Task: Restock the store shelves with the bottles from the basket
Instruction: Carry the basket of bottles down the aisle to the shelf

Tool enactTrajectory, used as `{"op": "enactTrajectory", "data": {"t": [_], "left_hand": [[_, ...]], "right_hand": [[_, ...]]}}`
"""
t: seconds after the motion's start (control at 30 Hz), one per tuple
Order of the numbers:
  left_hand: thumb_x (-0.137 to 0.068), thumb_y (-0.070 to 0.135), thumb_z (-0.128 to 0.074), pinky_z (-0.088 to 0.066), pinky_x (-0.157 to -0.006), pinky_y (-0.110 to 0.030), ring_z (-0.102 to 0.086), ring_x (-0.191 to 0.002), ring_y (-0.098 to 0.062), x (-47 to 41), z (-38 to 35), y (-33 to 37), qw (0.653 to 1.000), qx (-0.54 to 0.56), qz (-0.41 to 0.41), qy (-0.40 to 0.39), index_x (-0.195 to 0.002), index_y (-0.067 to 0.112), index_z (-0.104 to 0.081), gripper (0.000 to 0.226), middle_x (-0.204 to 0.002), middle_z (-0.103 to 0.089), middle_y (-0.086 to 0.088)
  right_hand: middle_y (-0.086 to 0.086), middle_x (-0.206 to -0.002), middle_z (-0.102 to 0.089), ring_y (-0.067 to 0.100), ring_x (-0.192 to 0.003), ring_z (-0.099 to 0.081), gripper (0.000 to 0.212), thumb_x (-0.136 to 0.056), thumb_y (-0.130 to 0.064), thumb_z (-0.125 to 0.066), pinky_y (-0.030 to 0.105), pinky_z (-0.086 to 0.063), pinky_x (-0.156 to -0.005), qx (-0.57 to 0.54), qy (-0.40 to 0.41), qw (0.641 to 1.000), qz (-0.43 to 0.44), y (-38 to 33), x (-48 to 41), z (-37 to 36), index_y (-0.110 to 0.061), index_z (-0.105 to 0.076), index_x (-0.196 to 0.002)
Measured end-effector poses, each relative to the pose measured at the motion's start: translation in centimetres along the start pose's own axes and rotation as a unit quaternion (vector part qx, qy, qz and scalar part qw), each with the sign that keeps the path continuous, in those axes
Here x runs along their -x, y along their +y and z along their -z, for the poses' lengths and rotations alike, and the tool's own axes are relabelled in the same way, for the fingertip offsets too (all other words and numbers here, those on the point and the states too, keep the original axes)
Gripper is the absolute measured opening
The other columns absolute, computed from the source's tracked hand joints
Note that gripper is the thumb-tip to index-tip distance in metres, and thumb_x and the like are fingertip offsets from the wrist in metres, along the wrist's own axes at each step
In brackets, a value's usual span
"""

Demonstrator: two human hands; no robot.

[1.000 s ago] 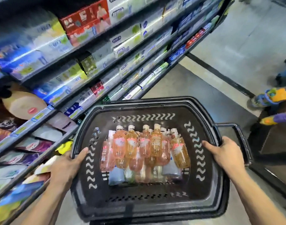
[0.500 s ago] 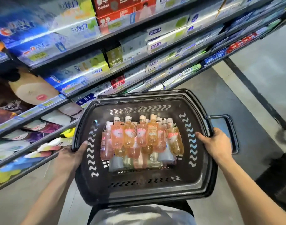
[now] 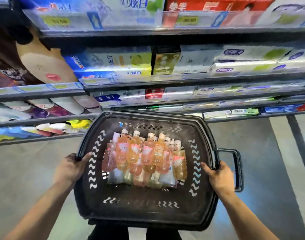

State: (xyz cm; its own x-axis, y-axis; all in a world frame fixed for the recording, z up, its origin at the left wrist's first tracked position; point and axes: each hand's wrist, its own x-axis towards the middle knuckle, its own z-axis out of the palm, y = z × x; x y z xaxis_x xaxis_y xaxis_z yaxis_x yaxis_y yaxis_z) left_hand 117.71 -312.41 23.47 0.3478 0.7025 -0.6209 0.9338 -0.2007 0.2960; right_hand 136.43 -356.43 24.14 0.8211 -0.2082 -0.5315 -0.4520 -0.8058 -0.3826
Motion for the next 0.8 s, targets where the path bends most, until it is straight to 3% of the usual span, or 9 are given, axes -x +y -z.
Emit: {"op": "enactTrajectory", "data": {"t": [0.13, 0.23, 0.3, 0.4, 0.53, 0.63, 0.8], "left_hand": [[-0.087, 0.062, -0.064, -0.042, -0.06, -0.036, -0.057, -0.065, -0.03, -3.1, -3.1, -1.5, 0.999, 0.004, 0.033, 0.004, -0.075, 0.01, -0.059, 0.054, -0.071, -0.062, -0.013], [-0.085, 0.07, -0.057, -0.049, -0.068, -0.039, -0.065, -0.081, -0.037, -5.1, -5.1, -2.8, 0.999, -0.011, 0.043, -0.006, -0.077, 0.013, -0.057, 0.058, -0.078, -0.065, -0.015], [-0.085, 0.07, -0.058, -0.051, -0.073, -0.041, -0.066, -0.086, -0.04, -6.4, -6.4, -3.5, 0.998, 0.0, 0.055, -0.008, -0.078, 0.012, -0.057, 0.058, -0.079, -0.066, -0.016], [-0.084, 0.072, -0.057, -0.054, -0.077, -0.043, -0.067, -0.087, -0.038, -8.7, -8.6, -5.1, 0.998, 0.008, 0.069, -0.01, -0.081, 0.013, -0.061, 0.06, -0.083, -0.069, -0.015], [-0.077, 0.082, -0.051, -0.058, -0.076, -0.042, -0.069, -0.083, -0.035, -11.6, -11.3, -7.4, 0.997, -0.003, 0.082, 0.003, -0.082, 0.016, -0.063, 0.068, -0.083, -0.073, -0.013], [-0.071, 0.089, -0.049, -0.059, -0.079, -0.044, -0.07, -0.084, -0.034, -13.5, -13.2, -9.1, 0.995, 0.015, 0.095, 0.0, -0.086, 0.016, -0.063, 0.075, -0.086, -0.073, -0.012], [-0.081, 0.077, -0.054, -0.057, -0.082, -0.043, -0.069, -0.086, -0.034, -14.6, -15.1, -9.8, 0.994, 0.016, 0.109, -0.006, -0.092, 0.016, -0.063, 0.063, -0.09, -0.073, -0.012]], "right_hand": [[0.009, -0.079, -0.064, 0.037, -0.085, -0.067, 0.042, -0.082, -0.045, -0.082, 0.038, -0.048, -0.071, 0.016, -0.026, 1.0, 0.004, -0.6, -4.3, -3.5, -0.014, -0.053, -0.079], [0.017, -0.098, -0.074, 0.038, -0.098, -0.07, 0.051, -0.08, -0.049, -0.082, 0.041, -0.054, -0.078, 0.031, -0.034, 0.999, 0.011, -0.2, -7.4, -6.4, -0.008, -0.065, -0.104], [0.019, -0.104, -0.074, 0.038, -0.1, -0.07, 0.054, -0.081, -0.049, -0.081, 0.041, -0.053, -0.079, 0.035, -0.04, 0.999, 0.014, -0.3, -9.1, -8.4, -0.005, -0.065, -0.109], [0.018, -0.102, -0.073, 0.038, -0.099, -0.069, 0.052, -0.082, -0.048, -0.081, 0.038, -0.049, -0.078, 0.045, -0.05, 0.998, 0.018, -0.4, -11.3, -10.9, -0.006, -0.064, -0.109], [0.012, -0.093, -0.073, 0.03, -0.085, -0.068, 0.046, -0.08, -0.048, -0.083, 0.042, -0.057, -0.084, 0.05, -0.069, 0.996, 0.021, 0.1, -13.8, -14.3, -0.013, -0.063, -0.101], [0.011, -0.09, -0.073, 0.033, -0.089, -0.072, 0.046, -0.077, -0.047, -0.085, 0.046, -0.059, -0.086, 0.057, -0.071, 0.996, 0.024, 0.6, -15.4, -16.3, -0.013, -0.063, -0.098], [0.01, -0.089, -0.073, 0.03, -0.084, -0.07, 0.051, -0.076, -0.048, -0.085, 0.045, -0.06, -0.084, 0.069, -0.084, 0.993, 0.043, 1.1, -17.4, -19.0, -0.01, -0.065, -0.103]]}}
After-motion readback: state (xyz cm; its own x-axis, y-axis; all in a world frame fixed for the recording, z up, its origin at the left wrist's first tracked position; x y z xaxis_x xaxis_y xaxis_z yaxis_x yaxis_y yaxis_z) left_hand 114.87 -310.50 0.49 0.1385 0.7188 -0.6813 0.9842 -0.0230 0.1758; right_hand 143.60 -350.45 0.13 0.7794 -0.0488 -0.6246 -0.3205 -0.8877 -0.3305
